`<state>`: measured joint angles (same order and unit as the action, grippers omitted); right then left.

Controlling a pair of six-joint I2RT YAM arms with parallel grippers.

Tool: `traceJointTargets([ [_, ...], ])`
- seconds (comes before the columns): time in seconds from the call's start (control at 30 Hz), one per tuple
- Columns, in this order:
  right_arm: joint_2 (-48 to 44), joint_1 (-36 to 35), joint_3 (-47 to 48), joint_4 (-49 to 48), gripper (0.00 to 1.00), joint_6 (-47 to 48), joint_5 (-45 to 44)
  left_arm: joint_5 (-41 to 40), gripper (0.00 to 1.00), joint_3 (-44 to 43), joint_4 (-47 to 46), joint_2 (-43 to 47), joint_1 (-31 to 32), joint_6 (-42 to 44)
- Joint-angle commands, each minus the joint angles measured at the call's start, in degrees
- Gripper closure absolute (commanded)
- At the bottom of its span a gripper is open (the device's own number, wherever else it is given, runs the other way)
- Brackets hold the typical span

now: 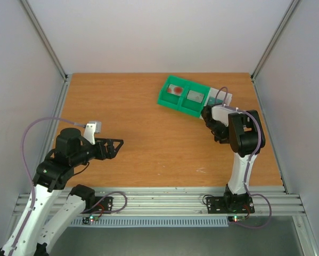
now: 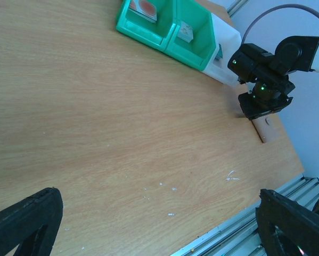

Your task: Take the credit cards out of the card holder

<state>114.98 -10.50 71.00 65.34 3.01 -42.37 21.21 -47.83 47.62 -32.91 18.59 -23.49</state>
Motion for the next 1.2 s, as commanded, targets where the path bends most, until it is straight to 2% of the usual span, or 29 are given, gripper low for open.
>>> traceJointTargets([
  [0.0, 1.47, 0.48, 2.04, -1.01, 0.62, -1.76, 0.51, 0.23, 0.01, 0.79, -3.30, 0.76, -0.16, 1.08],
  [0.33, 7.86, 0.96, 4.39, -0.24, 0.64, -2.52, -2.11, -0.94, 0.01, 0.46, -2.85, 1.47, 0.31, 1.42],
  [0.53, 8.26, 1.01, 4.50, -0.56, 0.71, -2.74, -3.07, -1.00, 0.01, 0.46, -2.72, 1.22, 0.36, 1.42],
  [0.63, 7.94, 1.01, 4.16, -0.97, 0.78, -2.57, -2.66, -1.28, 0.01, 0.42, -2.64, 1.35, 0.31, 1.42],
  [0.87, 4.52, 0.80, 2.31, -2.97, 0.98, -1.61, 0.40, -1.74, 0.01, 0.24, -2.18, 1.66, 0.31, 1.34],
  [1.17, -2.26, -3.74, 4.02, 0.58, 0.99, -2.74, 3.80, -2.57, 0.01, 0.43, -2.26, 2.57, 0.31, 1.07],
])
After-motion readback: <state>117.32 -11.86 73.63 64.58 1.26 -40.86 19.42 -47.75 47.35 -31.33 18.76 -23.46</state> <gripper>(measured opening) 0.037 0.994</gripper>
